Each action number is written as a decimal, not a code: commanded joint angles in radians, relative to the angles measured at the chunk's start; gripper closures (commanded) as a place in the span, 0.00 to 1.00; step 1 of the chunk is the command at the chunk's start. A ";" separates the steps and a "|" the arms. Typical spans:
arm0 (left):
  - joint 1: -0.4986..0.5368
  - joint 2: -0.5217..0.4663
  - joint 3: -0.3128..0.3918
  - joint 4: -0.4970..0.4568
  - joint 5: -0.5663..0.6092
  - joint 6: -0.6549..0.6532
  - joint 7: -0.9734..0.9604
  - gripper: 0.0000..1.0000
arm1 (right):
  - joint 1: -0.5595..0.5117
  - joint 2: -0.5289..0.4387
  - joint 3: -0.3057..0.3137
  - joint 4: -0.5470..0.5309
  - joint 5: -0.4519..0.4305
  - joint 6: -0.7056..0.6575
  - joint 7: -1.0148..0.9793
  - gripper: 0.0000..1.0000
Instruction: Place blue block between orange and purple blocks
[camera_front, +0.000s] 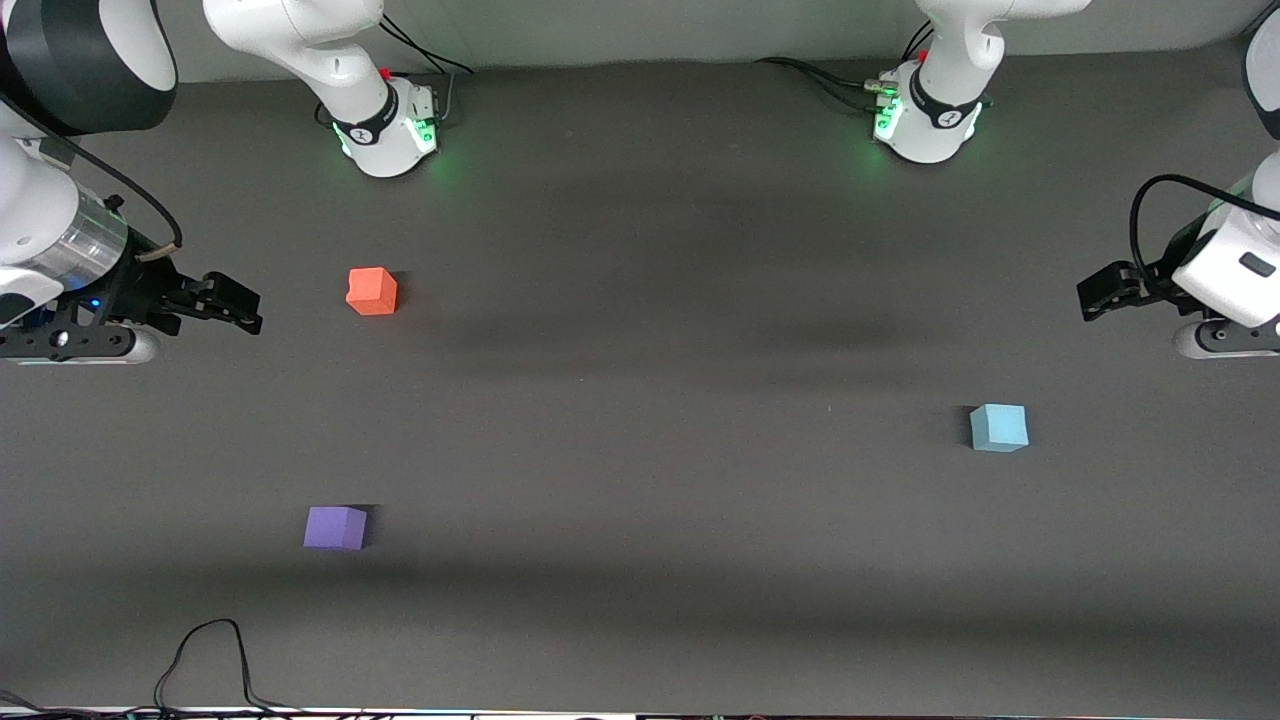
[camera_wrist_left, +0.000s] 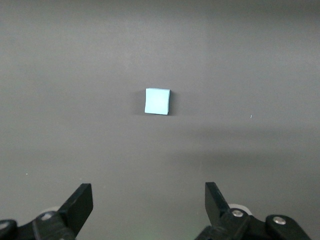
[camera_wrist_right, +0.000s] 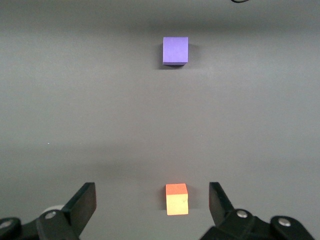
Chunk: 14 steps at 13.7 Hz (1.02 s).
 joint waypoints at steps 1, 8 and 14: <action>-0.021 -0.008 0.025 0.019 -0.002 -0.059 0.008 0.00 | 0.006 0.009 -0.007 0.019 0.017 0.003 0.019 0.00; -0.010 -0.014 0.028 0.025 -0.014 -0.087 0.002 0.00 | 0.007 0.009 -0.007 0.014 0.031 -0.007 0.081 0.00; -0.001 -0.014 0.024 -0.013 -0.021 -0.099 -0.004 0.00 | 0.003 0.013 -0.013 0.017 0.031 -0.015 0.152 0.00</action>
